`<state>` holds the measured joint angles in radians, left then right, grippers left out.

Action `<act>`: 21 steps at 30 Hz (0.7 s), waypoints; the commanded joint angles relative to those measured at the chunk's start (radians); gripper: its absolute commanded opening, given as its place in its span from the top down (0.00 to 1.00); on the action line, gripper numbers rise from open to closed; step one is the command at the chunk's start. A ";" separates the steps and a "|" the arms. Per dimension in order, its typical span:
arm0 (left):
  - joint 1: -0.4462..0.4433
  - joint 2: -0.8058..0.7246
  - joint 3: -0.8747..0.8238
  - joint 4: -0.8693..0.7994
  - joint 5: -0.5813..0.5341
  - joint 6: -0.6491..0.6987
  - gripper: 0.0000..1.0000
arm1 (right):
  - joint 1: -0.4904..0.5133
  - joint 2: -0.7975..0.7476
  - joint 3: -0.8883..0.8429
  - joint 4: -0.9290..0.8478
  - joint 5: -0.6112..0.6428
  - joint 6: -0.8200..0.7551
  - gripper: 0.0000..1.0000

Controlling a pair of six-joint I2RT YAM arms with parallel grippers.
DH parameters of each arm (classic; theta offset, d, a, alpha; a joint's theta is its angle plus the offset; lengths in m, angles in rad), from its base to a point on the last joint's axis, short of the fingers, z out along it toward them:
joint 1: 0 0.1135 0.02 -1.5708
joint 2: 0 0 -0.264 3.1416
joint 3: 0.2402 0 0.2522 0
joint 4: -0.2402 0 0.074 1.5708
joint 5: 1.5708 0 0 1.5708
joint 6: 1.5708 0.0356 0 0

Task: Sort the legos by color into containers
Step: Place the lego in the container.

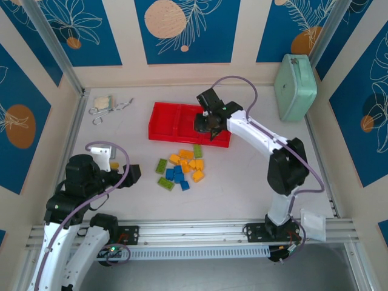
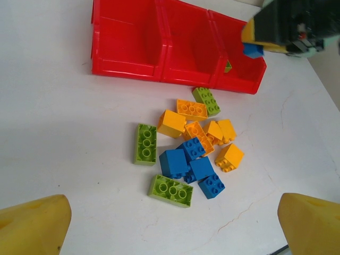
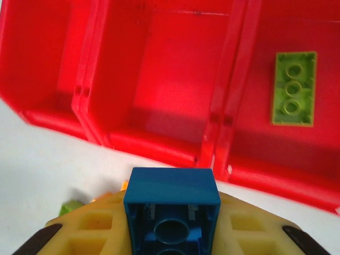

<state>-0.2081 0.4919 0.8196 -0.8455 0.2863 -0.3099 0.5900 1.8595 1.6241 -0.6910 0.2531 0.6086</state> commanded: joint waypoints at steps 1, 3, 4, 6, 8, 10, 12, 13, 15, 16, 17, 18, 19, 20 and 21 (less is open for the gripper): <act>-0.003 -0.018 -0.010 0.023 0.000 -0.003 0.01 | -0.014 0.104 0.103 0.019 -0.085 0.017 0.74; -0.004 -0.021 -0.010 0.025 -0.001 -0.003 0.01 | -0.016 0.160 0.174 0.005 -0.097 0.011 0.74; -0.002 -0.022 -0.009 0.025 -0.001 -0.003 0.01 | -0.019 0.192 0.214 -0.003 -0.101 0.008 0.74; -0.003 -0.023 -0.010 0.025 0.000 -0.003 0.01 | -0.025 0.251 0.282 -0.025 -0.114 0.010 0.74; -0.003 -0.023 -0.011 0.026 0.000 -0.003 0.01 | -0.032 0.304 0.336 -0.041 -0.133 0.021 0.74; -0.003 -0.023 -0.011 0.026 0.001 -0.003 0.01 | -0.032 0.336 0.362 -0.038 -0.146 0.032 0.73; -0.002 -0.023 -0.011 0.027 0.002 -0.003 0.01 | -0.030 0.361 0.377 -0.033 -0.150 0.041 0.71; -0.003 -0.023 -0.011 0.026 0.002 -0.003 0.01 | -0.031 0.374 0.387 -0.034 -0.152 0.045 0.69; -0.002 -0.024 -0.011 0.026 0.004 -0.003 0.01 | -0.032 0.394 0.403 -0.043 -0.146 0.050 0.65; -0.003 -0.025 -0.011 0.026 0.004 -0.002 0.01 | -0.032 0.400 0.409 -0.047 -0.143 0.051 0.63; -0.003 -0.027 -0.012 0.026 0.004 -0.002 0.01 | -0.032 0.404 0.412 -0.053 -0.140 0.054 0.59; -0.003 -0.029 -0.011 0.026 0.003 -0.003 0.01 | -0.032 0.405 0.412 -0.056 -0.136 0.056 0.55; -0.004 -0.029 -0.011 0.026 0.001 -0.003 0.01 | -0.032 0.403 0.412 -0.062 -0.130 0.058 0.52; -0.003 -0.029 -0.011 0.026 -0.001 -0.003 0.01 | -0.032 0.400 0.411 -0.071 -0.127 0.061 0.48; -0.002 -0.030 -0.012 0.026 -0.001 -0.003 0.00 | -0.031 0.397 0.409 -0.076 -0.123 0.062 0.45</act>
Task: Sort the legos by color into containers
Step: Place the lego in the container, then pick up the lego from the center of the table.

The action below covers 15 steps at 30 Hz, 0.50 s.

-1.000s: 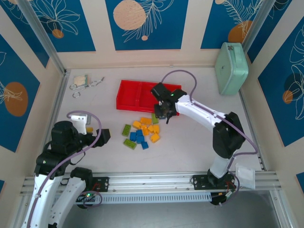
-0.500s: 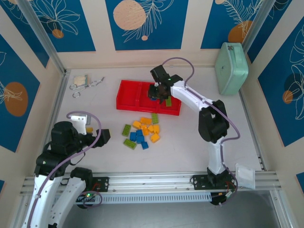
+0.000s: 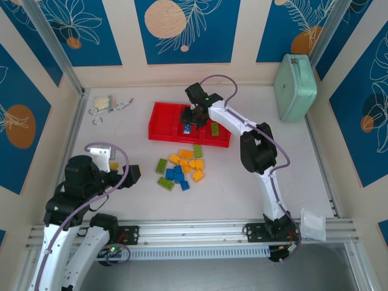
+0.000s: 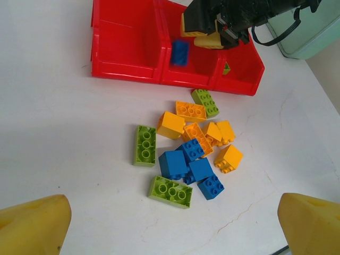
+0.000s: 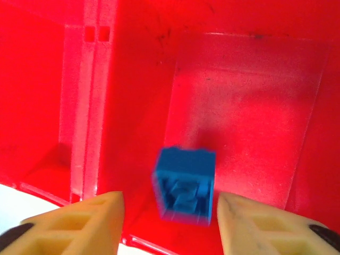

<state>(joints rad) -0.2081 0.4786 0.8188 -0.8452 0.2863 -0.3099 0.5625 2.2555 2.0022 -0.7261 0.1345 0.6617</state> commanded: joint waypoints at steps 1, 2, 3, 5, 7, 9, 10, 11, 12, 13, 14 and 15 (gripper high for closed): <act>-0.003 -0.017 -0.011 0.026 -0.001 -0.003 0.01 | -0.001 -0.007 0.025 -0.045 -0.001 0.009 0.43; -0.003 -0.017 -0.011 0.026 -0.001 -0.003 0.01 | 0.002 -0.018 0.017 -0.045 0.003 0.009 0.41; -0.003 -0.017 -0.012 0.026 -0.001 -0.003 0.01 | 0.003 -0.029 0.009 -0.046 0.007 0.009 0.39; -0.003 -0.020 -0.012 0.026 -0.001 -0.003 0.00 | 0.010 -0.058 -0.010 -0.056 0.006 0.010 0.36; -0.003 -0.021 -0.012 0.026 -0.001 -0.003 0.00 | 0.020 -0.097 -0.031 -0.073 0.016 0.014 0.33; -0.002 -0.024 -0.012 0.026 -0.003 -0.003 0.01 | 0.032 -0.135 -0.056 -0.105 0.029 0.020 0.30; -0.003 -0.024 -0.012 0.026 -0.005 -0.004 0.01 | 0.038 -0.157 -0.073 -0.122 0.029 0.024 0.29; -0.003 -0.026 -0.012 0.026 -0.007 -0.005 0.01 | 0.046 -0.184 -0.106 -0.133 0.030 0.029 0.29; -0.004 -0.027 -0.012 0.026 -0.008 -0.005 0.01 | 0.056 -0.210 -0.140 -0.133 0.035 0.031 0.28; -0.003 -0.028 -0.012 0.027 -0.009 -0.005 0.01 | 0.069 -0.247 -0.184 -0.124 0.039 0.032 0.28; -0.003 -0.029 -0.013 0.027 -0.010 -0.005 0.01 | 0.082 -0.283 -0.233 -0.114 0.040 0.034 0.27; -0.003 -0.030 -0.013 0.028 -0.009 -0.005 0.01 | 0.093 -0.311 -0.267 -0.109 0.041 0.033 0.27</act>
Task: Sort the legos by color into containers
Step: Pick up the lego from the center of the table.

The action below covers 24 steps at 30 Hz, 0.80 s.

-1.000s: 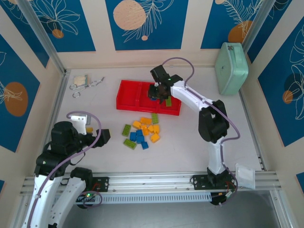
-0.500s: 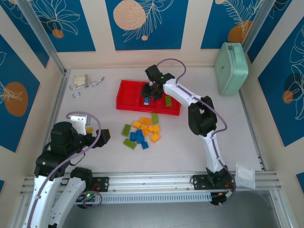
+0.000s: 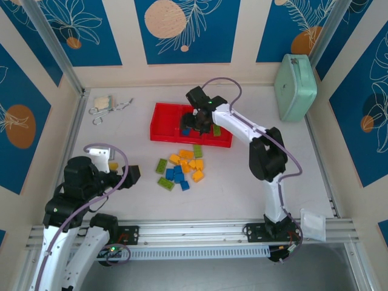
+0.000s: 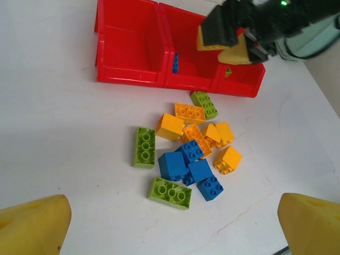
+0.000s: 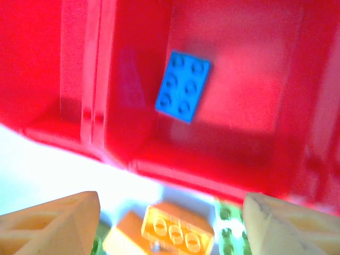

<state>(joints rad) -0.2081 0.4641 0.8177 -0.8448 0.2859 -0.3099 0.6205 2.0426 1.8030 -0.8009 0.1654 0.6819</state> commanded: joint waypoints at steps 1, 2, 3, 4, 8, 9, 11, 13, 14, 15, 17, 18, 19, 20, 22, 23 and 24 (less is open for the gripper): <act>-0.003 -0.017 -0.012 0.028 -0.008 -0.005 0.01 | 0.048 -0.129 -0.105 -0.033 0.011 0.020 0.26; -0.004 -0.017 -0.012 0.029 -0.008 -0.005 0.01 | 0.060 -0.154 -0.134 -0.037 0.010 0.023 0.27; -0.003 -0.018 -0.013 0.030 -0.007 -0.003 0.01 | 0.070 -0.176 -0.158 -0.037 0.010 0.027 0.27; -0.004 -0.018 -0.014 0.030 -0.005 -0.003 0.01 | 0.084 -0.198 -0.185 -0.037 0.007 0.035 0.27; -0.003 -0.016 -0.014 0.032 -0.004 -0.003 0.01 | 0.151 -0.233 -0.228 -0.040 -0.012 0.053 0.30; -0.002 -0.016 -0.014 0.032 -0.003 -0.003 0.00 | 0.167 -0.227 -0.224 -0.047 -0.012 0.052 0.31; -0.003 -0.018 -0.014 0.032 -0.005 -0.002 0.01 | 0.197 -0.204 -0.216 -0.056 -0.015 0.049 0.33; -0.003 -0.020 -0.014 0.032 -0.005 -0.003 0.01 | 0.205 -0.173 -0.219 -0.050 -0.034 0.045 0.37; -0.003 -0.020 -0.015 0.032 -0.007 -0.003 0.01 | 0.203 -0.155 -0.223 -0.046 -0.051 0.047 0.40; -0.003 -0.022 -0.014 0.030 -0.008 -0.003 0.01 | 0.203 -0.139 -0.224 -0.041 -0.062 0.048 0.41; -0.002 -0.027 -0.014 0.030 -0.011 -0.005 0.01 | 0.209 -0.107 -0.226 -0.029 -0.065 0.048 0.41; -0.003 -0.029 -0.014 0.030 -0.012 -0.005 0.00 | 0.211 -0.092 -0.221 -0.028 -0.071 0.048 0.41; -0.003 -0.031 -0.014 0.030 -0.014 -0.005 0.01 | 0.213 -0.075 -0.215 -0.029 -0.077 0.048 0.41; -0.002 -0.033 -0.014 0.030 -0.016 -0.006 0.01 | 0.214 -0.059 -0.209 -0.028 -0.083 0.048 0.41; -0.003 -0.035 -0.014 0.030 -0.018 -0.006 0.00 | 0.216 -0.034 -0.197 -0.027 -0.098 0.047 0.41; -0.004 -0.035 -0.015 0.031 -0.019 -0.006 0.01 | 0.216 -0.021 -0.194 -0.024 -0.105 0.044 0.41; -0.002 -0.033 -0.015 0.030 -0.020 -0.006 0.01 | 0.217 -0.012 -0.189 -0.023 -0.112 0.044 0.41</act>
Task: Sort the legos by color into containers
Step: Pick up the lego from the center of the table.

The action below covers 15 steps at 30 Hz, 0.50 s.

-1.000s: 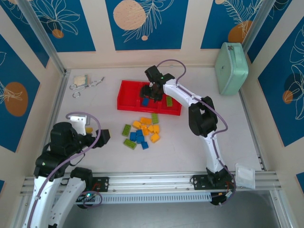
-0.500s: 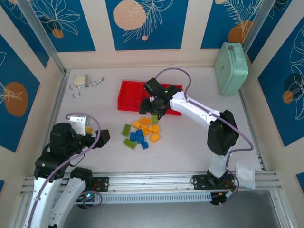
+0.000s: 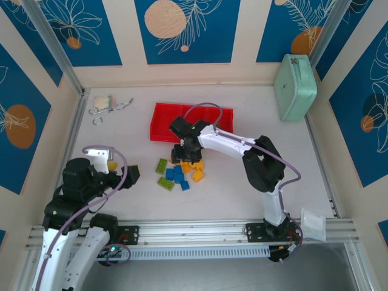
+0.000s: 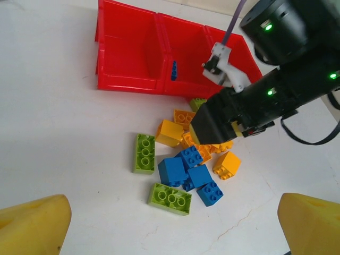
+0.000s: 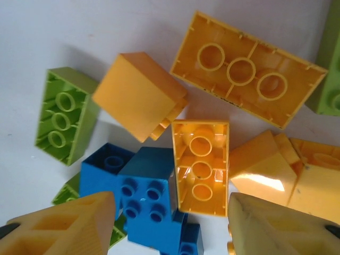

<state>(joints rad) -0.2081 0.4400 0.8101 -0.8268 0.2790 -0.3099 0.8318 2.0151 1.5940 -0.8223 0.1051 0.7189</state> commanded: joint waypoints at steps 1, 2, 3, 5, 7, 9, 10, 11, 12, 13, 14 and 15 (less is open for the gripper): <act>-0.002 -0.007 -0.008 0.012 -0.014 -0.006 0.01 | 0.006 0.029 0.025 -0.002 -0.059 0.007 0.41; -0.002 -0.006 -0.008 0.013 -0.012 -0.006 0.01 | 0.007 0.037 0.030 -0.002 -0.065 0.005 0.41; -0.003 -0.004 -0.008 0.013 -0.012 -0.006 0.01 | 0.009 0.048 0.036 -0.004 -0.070 0.005 0.42; -0.003 -0.002 -0.007 0.012 -0.012 -0.006 0.00 | 0.014 0.064 0.045 -0.008 -0.075 0.007 0.42; -0.003 -0.001 -0.008 0.012 -0.013 -0.006 0.01 | 0.017 0.076 0.049 -0.005 -0.085 0.008 0.43; -0.002 -0.001 -0.008 0.013 -0.013 -0.006 0.01 | 0.021 0.082 0.049 -0.004 -0.093 0.010 0.43; -0.003 -0.001 -0.008 0.012 -0.012 -0.006 0.01 | 0.025 0.083 0.051 -0.005 -0.095 0.010 0.43; -0.003 -0.001 -0.008 0.012 -0.012 -0.006 0.01 | 0.027 0.085 0.052 -0.006 -0.095 0.009 0.44; -0.003 -0.001 -0.008 0.012 -0.012 -0.006 0.01 | 0.029 0.085 0.053 -0.011 -0.093 0.008 0.44; -0.002 -0.001 -0.008 0.012 -0.013 -0.006 0.01 | 0.031 0.084 0.056 -0.015 -0.088 0.008 0.44; -0.002 -0.001 -0.008 0.012 -0.013 -0.006 0.00 | 0.035 0.083 0.056 -0.018 -0.084 0.007 0.44; -0.003 -0.001 -0.008 0.012 -0.013 -0.006 0.01 | 0.039 0.083 0.058 -0.022 -0.080 0.004 0.44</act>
<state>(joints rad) -0.2081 0.4404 0.8101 -0.8268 0.2779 -0.3099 0.8574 2.0865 1.6257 -0.8196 0.0467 0.7189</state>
